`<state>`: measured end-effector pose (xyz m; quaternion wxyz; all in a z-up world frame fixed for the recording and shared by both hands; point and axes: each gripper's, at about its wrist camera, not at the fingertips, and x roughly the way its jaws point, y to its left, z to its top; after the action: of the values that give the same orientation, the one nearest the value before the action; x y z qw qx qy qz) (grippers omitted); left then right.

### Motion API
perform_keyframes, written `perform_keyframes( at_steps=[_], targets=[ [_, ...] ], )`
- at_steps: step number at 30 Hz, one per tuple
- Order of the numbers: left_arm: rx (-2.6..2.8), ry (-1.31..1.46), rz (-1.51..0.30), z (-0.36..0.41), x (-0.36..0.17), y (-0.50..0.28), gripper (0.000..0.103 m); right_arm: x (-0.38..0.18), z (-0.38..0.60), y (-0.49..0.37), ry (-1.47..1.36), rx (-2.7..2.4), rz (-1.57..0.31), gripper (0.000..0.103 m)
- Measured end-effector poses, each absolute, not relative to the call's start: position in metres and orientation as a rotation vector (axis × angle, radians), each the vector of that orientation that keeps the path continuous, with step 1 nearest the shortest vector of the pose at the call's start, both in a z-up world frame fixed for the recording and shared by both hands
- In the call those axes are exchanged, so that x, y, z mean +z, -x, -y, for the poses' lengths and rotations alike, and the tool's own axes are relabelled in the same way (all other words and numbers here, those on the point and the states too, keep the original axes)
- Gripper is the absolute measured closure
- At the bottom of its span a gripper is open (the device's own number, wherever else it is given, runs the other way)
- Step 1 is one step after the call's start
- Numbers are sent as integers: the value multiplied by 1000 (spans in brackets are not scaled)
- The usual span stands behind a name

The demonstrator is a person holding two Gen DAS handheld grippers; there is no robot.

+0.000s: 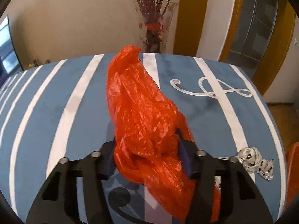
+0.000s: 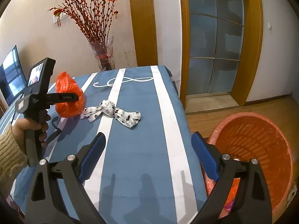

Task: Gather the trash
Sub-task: 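Move the left tool back to the table and grasp the remaining orange bag, then lift the orange bag with the left tool while the right tool grasps the patterned bag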

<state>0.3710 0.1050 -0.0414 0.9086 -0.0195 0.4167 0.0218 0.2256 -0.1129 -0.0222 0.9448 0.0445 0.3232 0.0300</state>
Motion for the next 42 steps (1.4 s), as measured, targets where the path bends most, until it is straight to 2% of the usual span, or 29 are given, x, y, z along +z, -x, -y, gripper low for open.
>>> perform_keyframes(
  at_steps=[2, 15, 24, 27, 29, 32, 35, 42],
  targets=[
    [31, 42, -850, -107, -39, -368, 63, -22, 111, -229, -93, 66, -658, 12],
    [104, 39, -743, -172, -8, -317, 64, -28, 58, -292, -46, 182, -685, 13],
    [120, 75, -743, -196, -10, -313, 64, -50, 29, -352, -16, 223, -799, 37],
    [113, 79, -746, -195, -13, -315, 64, -57, 30, -361, -54, 240, -850, 49],
    [109, 80, -747, -195, -14, -314, 64, -61, 32, -362, -68, 240, -874, 68],
    [100, 81, -749, -192, -14, -310, 64, -60, 33, -356, -56, 240, -869, 81],
    [86, 85, -751, -187, -13, -307, 64, -58, 35, -345, -37, 235, -854, 85],
    [35, 72, -740, -158, -7, -288, 64, -36, 59, -297, -56, 215, -782, 85]
  ],
)
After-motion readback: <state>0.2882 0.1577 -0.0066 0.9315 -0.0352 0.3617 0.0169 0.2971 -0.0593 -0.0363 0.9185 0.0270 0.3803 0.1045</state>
